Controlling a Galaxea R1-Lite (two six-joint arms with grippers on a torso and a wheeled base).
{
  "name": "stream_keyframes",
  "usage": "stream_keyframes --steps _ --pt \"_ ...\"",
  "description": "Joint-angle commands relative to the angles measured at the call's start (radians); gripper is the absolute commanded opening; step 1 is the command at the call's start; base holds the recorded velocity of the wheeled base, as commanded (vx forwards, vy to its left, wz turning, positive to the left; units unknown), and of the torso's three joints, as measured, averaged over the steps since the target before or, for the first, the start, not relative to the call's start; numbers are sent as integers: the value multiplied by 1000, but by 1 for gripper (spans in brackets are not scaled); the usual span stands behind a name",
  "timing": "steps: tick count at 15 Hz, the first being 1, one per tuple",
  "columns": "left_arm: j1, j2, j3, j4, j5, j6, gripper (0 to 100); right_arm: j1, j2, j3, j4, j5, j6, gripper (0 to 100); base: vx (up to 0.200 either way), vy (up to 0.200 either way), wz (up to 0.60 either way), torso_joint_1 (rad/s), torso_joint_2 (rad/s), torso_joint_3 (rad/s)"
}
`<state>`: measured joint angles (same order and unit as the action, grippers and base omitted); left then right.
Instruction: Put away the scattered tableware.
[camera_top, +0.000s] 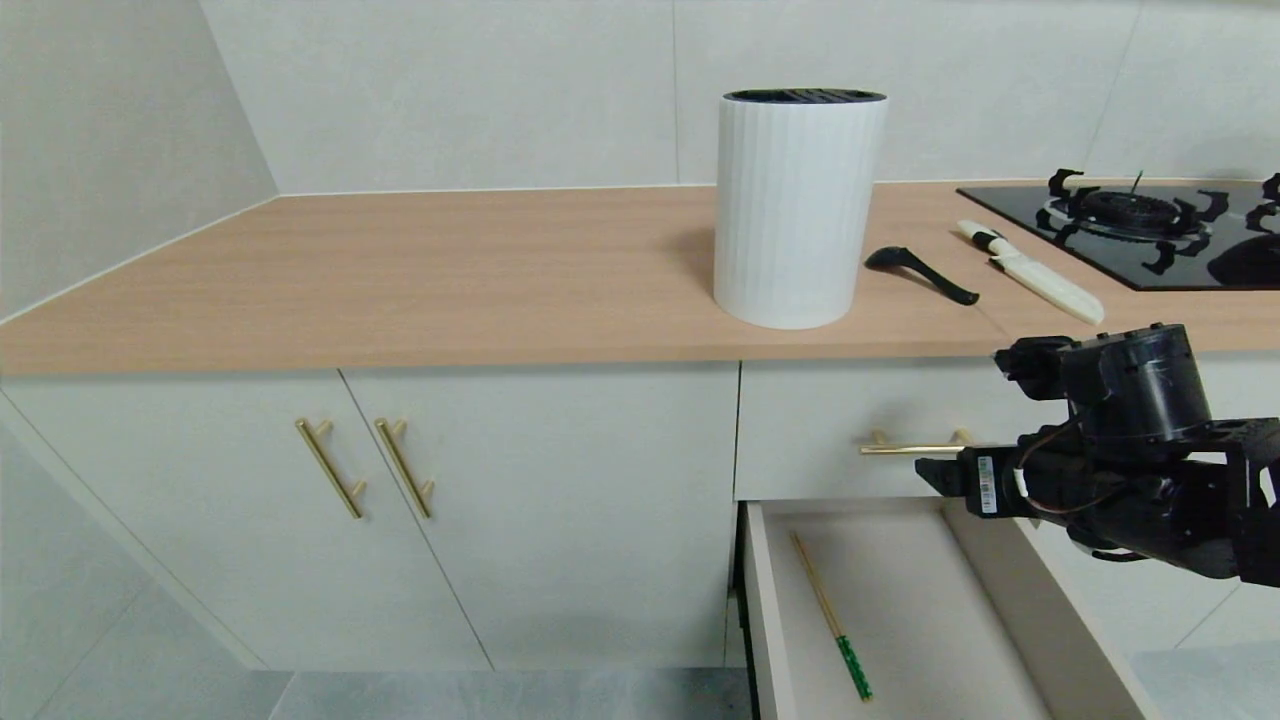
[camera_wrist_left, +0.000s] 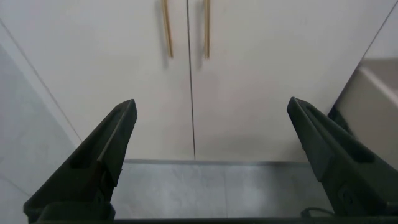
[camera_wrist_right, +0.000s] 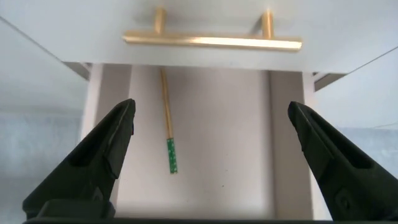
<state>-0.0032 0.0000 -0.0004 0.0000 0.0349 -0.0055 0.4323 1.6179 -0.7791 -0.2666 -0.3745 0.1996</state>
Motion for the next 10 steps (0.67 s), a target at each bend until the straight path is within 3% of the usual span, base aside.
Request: stream_keyframes --steps 1,10 --pt "0 0 0 0 0 -1 100 0 -3 0 0 0 0 100 0 0 0 173 -466 -290" --pt "0 0 0 0 0 -1 100 0 -3 0 0 0 -5 100 0 0 0 197 -480 -282"
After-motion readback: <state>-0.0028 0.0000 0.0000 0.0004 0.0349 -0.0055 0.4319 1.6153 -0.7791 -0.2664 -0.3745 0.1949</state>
